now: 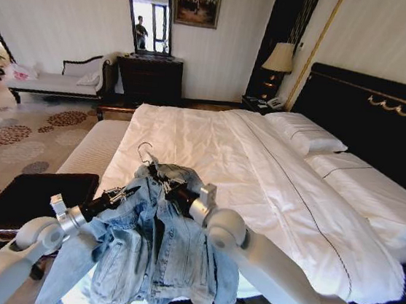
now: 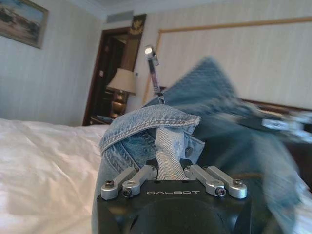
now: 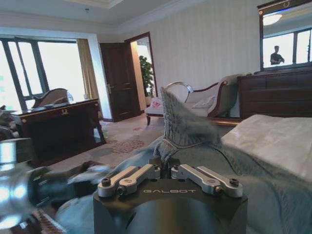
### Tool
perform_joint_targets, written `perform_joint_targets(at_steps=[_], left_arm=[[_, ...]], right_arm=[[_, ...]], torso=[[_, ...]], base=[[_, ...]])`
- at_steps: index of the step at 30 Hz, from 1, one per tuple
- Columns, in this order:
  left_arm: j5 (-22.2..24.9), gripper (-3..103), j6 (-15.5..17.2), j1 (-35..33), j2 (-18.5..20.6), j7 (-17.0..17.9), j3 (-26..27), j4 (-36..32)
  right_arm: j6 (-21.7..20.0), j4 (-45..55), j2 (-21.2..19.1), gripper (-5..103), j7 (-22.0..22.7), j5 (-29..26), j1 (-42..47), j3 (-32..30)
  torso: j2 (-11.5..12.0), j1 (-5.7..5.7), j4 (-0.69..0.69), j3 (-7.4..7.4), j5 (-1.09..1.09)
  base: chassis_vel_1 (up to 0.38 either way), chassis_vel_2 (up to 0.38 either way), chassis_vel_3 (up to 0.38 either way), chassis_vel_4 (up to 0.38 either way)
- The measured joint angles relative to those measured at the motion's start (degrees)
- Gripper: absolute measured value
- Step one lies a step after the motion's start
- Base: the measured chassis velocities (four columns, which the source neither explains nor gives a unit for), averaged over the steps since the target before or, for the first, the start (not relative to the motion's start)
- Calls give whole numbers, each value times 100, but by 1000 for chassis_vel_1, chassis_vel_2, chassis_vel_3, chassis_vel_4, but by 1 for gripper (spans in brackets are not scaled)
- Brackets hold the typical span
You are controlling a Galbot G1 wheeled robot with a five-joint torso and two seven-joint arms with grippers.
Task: Pick up the clothes from the bed and hang them on the clothes hanger.
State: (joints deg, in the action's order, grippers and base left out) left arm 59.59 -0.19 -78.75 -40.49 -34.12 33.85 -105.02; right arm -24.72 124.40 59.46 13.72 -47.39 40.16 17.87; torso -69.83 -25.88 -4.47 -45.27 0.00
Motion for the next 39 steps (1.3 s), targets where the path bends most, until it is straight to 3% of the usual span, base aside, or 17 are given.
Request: perform_joint_targets(at_steps=[9,18,28,35,39], left_arm=[[180,20,74,477,-147,191,-130,200],[330,21,79,698,-96,309,-83,339],[354,21,-39,571,-60,364,73,323],[389,1,-137,522,62,368,192,309],[381,0,-138,450,76,319,195,262]], right_arm=[[8,422,-137,5,-329,193,707,-184],[135,519,-166,5,-788,942,1535,-390],[739,-620,34,5,-1194,2043,2066,-475],[1072,-1190,-85,5,-1354,2534,2198,-648],[1073,-1190,-13,5,-1284,2518,2089,-574]], torso=[[0,0,0,0,0],[0,0,-1,0,1],[0,0,0,0,0],[0,0,-1,0,1],[0,0,-2,0,0]], base=[[0,0,0,0],[0,0,0,0],[0,0,0,0],[0,0,0,0],[0,0,0,0]])
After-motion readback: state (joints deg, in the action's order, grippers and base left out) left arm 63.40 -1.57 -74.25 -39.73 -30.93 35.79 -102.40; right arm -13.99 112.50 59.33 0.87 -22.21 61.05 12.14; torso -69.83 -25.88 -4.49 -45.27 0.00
